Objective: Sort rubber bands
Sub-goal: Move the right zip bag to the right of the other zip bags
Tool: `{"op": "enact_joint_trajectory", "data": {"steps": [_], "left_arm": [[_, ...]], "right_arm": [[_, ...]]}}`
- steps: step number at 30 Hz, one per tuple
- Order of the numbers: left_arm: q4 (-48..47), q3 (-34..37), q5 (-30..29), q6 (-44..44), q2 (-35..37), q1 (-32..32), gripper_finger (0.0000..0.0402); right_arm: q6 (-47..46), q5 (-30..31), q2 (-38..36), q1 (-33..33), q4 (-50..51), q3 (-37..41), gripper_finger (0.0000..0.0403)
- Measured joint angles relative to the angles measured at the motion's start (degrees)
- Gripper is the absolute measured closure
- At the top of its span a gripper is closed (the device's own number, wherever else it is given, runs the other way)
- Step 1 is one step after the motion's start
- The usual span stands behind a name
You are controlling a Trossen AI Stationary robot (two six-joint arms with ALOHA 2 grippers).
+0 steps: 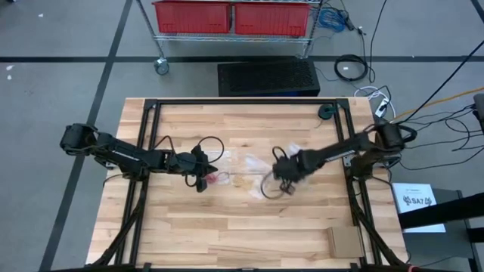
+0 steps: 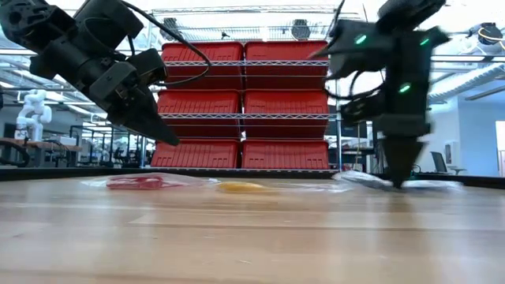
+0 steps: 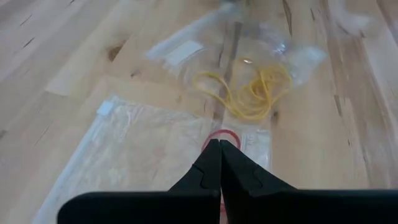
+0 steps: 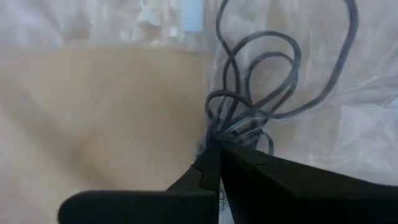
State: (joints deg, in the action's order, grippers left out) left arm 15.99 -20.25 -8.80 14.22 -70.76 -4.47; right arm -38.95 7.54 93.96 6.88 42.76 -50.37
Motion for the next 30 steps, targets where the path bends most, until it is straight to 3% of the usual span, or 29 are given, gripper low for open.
{"op": "enact_joint_trajectory", "data": {"steps": [4,8,13,17,20,24,30], "left_arm": [[-0.01,0.00,-1.20,0.43,0.00,0.18,0.0400],[0.17,0.00,-1.97,3.35,0.00,2.21,0.0400],[0.21,0.00,-1.99,4.96,0.00,4.23,0.0400],[0.55,0.00,0.52,3.32,0.00,4.18,0.0400],[0.79,0.00,1.88,2.99,0.00,3.70,0.0400],[1.38,0.00,1.92,2.93,0.00,3.54,0.0400],[1.23,0.00,1.99,2.91,0.00,3.54,0.0400]], "right_arm": [[-8.07,0.57,-3.82,6.48,-1.10,-0.13,0.0403],[-18.50,7.60,-5.97,10.65,-4.36,-0.19,0.0403],[-32.39,14.83,-5.74,11.21,-4.05,-0.22,0.0403],[-24.23,17.11,-3.42,10.01,-14.95,-0.24,0.0403],[-16.54,15.31,0.18,7.38,-23.25,-0.39,0.0403],[-11.47,11.97,6.03,2.59,-26.00,-0.33,0.0403],[-1.99,12.32,9.49,-4.56,-32.83,-0.58,0.0403]]}}
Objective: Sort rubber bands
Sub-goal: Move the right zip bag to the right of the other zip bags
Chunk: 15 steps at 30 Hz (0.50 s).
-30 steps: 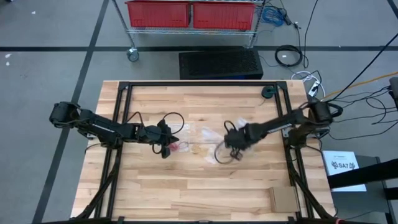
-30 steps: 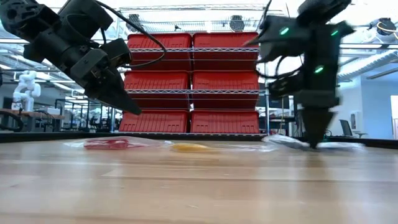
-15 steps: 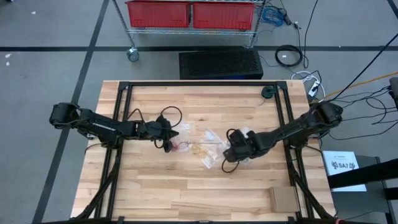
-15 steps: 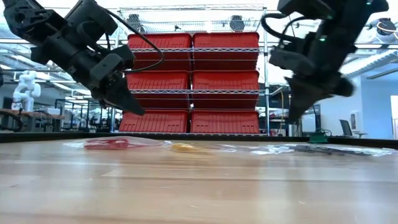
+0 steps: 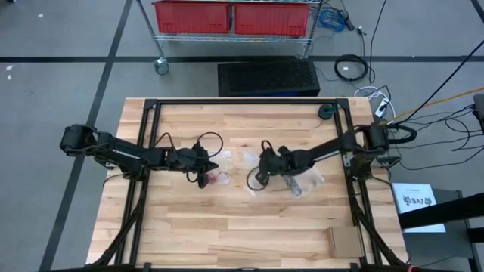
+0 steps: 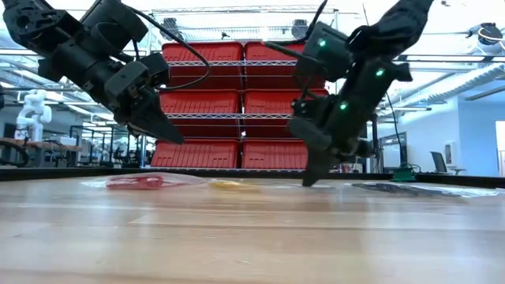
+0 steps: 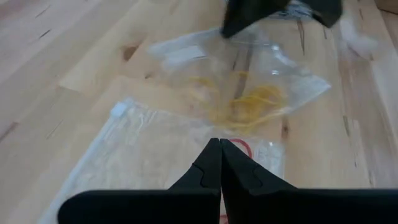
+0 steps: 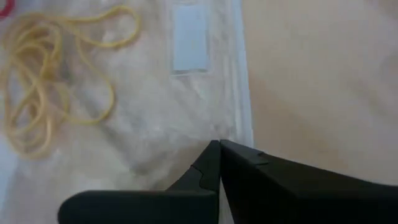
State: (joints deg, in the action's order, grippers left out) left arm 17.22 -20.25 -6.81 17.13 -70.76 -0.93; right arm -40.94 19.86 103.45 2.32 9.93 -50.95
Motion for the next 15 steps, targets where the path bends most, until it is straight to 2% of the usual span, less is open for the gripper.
{"op": "enact_joint_trajectory", "data": {"steps": [7,11,15], "left_arm": [[-0.39,0.00,0.15,-0.02,-0.02,0.00,0.0400],[-2.19,0.00,-0.57,0.04,-0.04,0.00,0.0400],[-3.82,0.00,-3.98,0.51,-0.04,0.00,0.0400]], "right_arm": [[18.96,-1.69,0.23,-5.83,-0.60,-2.96,0.0403],[17.55,-6.22,-1.49,-6.05,-1.23,-6.15,0.0403],[12.17,-9.49,-1.75,-2.24,-1.75,-8.44,0.0403]]}}
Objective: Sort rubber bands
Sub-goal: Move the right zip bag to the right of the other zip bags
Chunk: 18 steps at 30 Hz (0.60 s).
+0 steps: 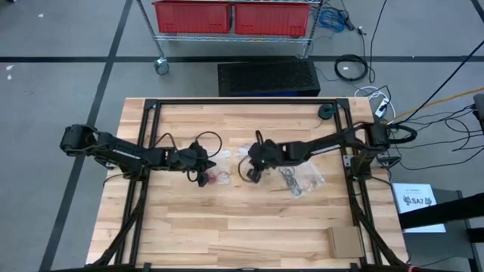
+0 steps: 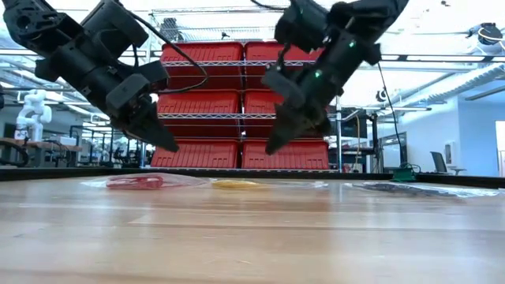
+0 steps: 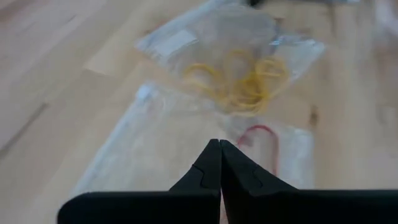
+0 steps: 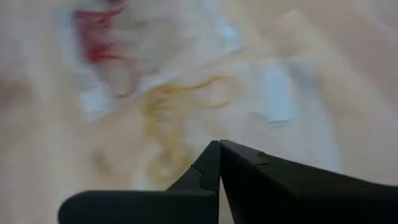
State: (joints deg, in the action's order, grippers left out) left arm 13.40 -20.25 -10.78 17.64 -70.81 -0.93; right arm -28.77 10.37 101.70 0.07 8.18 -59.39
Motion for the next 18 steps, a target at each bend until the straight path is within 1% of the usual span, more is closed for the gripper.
{"op": "enact_joint_trajectory", "data": {"steps": [2,6,8,12,18], "left_arm": [[0.36,0.00,-0.30,0.04,0.00,0.00,0.0400],[1.62,0.00,-0.19,0.09,0.00,0.00,0.0400],[1.72,0.00,0.06,0.08,0.00,0.00,0.0400],[1.97,0.00,0.08,0.06,0.00,0.02,0.0400],[1.92,0.00,0.24,0.03,0.00,0.04,0.0400]], "right_arm": [[-2.93,0.25,0.69,2.60,0.24,-0.05,0.0403],[-8.93,3.90,3.18,7.18,2.55,-0.01,0.0403],[-10.80,4.59,4.41,8.59,2.67,-0.01,0.0403],[-11.12,4.56,6.87,9.82,2.93,-0.05,0.0403],[-6.87,0.74,6.66,10.27,7.50,-0.34,0.0403]]}}
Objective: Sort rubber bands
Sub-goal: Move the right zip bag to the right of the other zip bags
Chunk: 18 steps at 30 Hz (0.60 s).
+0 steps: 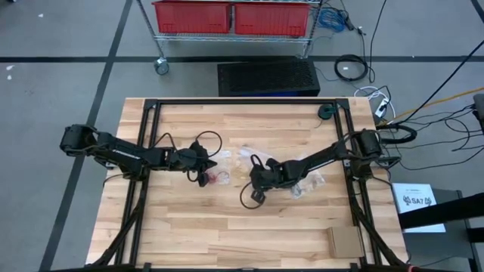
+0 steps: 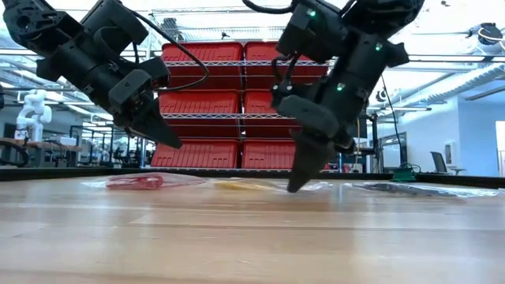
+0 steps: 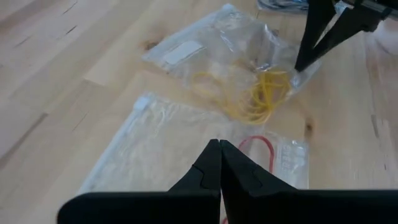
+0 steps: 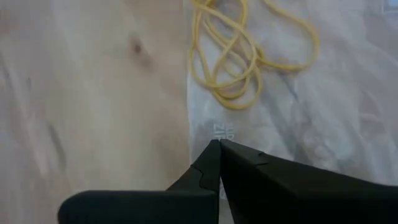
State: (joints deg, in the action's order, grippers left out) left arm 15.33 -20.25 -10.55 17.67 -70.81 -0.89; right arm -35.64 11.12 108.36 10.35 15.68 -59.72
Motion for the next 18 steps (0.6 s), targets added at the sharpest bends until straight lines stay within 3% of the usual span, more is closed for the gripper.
{"op": "enact_joint_trajectory", "data": {"steps": [7,10,14,18], "left_arm": [[-0.08,0.00,0.02,-0.21,0.00,0.00,0.0400],[-0.18,0.00,0.02,-0.14,0.00,0.00,0.0400],[-0.28,0.00,-0.04,0.18,0.00,0.07,0.0400],[-1.04,0.00,-0.19,1.41,0.00,0.37,0.0400]], "right_arm": [[6.14,-1.33,-4.50,0.85,9.40,0.56,0.0403],[3.64,-0.83,-7.74,0.78,7.09,0.62,0.0403],[-0.79,5.56,-11.52,0.64,2.69,0.33,0.0403],[-5.39,10.51,-11.59,-1.48,4.55,0.33,0.0403]]}}
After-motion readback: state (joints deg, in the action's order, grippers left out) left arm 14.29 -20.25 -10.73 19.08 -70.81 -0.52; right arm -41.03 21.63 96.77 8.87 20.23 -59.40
